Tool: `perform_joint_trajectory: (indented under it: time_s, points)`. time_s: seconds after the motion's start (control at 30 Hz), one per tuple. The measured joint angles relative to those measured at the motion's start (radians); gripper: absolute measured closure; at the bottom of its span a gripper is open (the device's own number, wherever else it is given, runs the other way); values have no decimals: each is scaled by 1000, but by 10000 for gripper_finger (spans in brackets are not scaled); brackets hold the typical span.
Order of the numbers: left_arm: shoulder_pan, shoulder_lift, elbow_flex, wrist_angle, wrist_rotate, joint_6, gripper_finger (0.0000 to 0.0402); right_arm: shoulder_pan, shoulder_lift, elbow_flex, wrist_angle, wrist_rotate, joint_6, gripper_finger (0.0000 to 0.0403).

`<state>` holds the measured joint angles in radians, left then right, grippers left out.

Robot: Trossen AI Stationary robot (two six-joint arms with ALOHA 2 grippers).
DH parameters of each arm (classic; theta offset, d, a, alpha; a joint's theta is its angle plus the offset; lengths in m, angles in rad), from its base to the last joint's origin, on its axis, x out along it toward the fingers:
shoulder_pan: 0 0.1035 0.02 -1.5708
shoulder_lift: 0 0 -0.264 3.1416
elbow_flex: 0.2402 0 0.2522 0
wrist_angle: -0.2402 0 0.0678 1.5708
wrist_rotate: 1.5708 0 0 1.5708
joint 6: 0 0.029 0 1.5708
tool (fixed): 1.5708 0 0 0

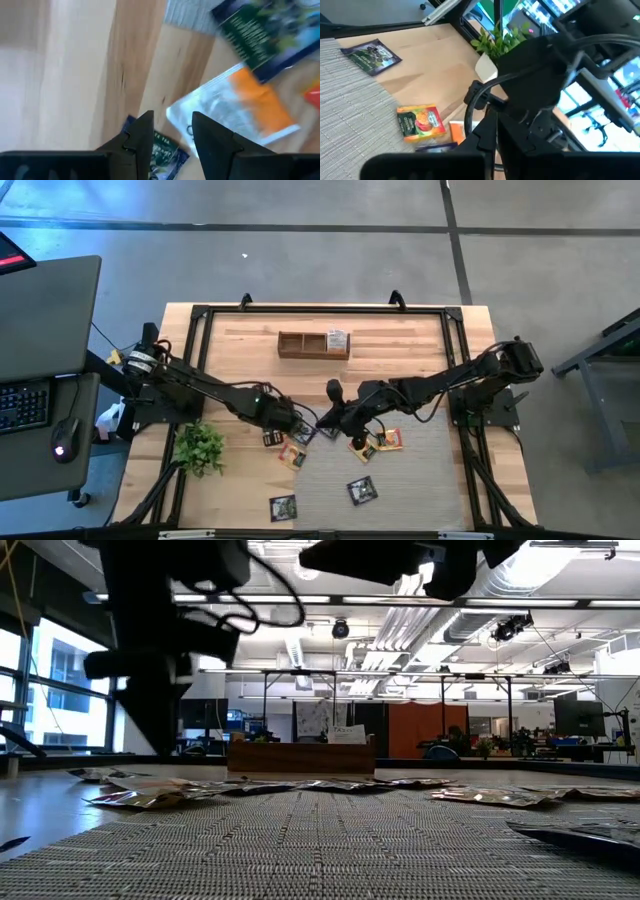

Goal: Pick & Place Tea
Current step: Put the white tea bag into the right section of the wooden organizer

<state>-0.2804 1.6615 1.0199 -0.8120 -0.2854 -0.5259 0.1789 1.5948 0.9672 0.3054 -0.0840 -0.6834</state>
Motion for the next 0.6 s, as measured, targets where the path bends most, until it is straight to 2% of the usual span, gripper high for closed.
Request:
perform_joint_trajectory:
  time_s: [0.13, 0.6]
  points:
    - [0, 0, -65, 48, 43, -34, 270, -18, 0, 0, -41, -4, 28, 391]
    - [27, -7, -162, 252, 38, -31, 271, -57, 2, 0, -60, -28, 77, 391]
